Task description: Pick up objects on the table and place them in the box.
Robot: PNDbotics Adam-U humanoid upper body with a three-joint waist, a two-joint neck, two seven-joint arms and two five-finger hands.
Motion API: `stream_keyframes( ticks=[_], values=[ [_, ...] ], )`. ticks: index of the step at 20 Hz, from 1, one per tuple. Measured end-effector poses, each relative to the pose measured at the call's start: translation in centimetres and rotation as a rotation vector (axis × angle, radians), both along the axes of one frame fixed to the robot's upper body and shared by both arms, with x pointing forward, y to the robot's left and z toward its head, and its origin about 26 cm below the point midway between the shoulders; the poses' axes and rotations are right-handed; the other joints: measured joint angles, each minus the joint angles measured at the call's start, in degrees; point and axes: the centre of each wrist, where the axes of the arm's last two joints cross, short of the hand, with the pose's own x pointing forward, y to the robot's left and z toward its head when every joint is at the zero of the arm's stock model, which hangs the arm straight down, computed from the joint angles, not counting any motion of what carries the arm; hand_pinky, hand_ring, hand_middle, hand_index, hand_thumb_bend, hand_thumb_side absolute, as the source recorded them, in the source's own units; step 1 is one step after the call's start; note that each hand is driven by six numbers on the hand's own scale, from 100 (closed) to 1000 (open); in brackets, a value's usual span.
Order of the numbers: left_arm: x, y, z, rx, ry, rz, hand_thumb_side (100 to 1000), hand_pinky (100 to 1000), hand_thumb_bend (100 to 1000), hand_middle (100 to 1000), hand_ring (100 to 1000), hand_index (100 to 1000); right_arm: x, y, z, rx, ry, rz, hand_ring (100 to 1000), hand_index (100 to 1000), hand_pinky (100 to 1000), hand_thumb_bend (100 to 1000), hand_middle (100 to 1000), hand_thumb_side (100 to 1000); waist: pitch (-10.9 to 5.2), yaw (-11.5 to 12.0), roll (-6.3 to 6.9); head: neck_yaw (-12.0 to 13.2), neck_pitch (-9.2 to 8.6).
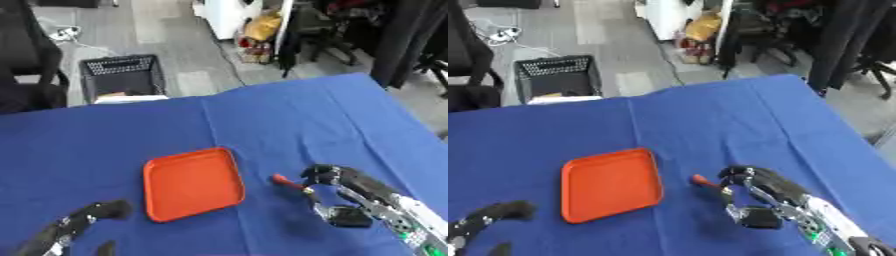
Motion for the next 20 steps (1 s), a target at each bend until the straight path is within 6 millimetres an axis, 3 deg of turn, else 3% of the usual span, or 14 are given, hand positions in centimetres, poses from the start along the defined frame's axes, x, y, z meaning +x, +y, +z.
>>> stream_keyframes(
  ticks=[9, 20],
  values=[
    [0.0, 0.0, 0.0, 0.0, 0.0, 0.0, 704, 909, 100, 860, 799, 1000, 0.6, -0.2, 1.1, -0.013, -0.036, -0.007, 800, 745, 728, 100, 809, 704, 0.0, 0.2, -0.03, 0.0, 0.0],
    [0.0, -0.1, 0.0, -0.003, 0.0, -0.001, 705, 909, 100, 861, 799, 1000, 1.6, -0.8, 0.4, -0.042, -0.006, -0.031, 802, 742, 730, 100, 811, 740, 0.0, 0.3, -0.03, 0.0, 0.0]
  ],
)
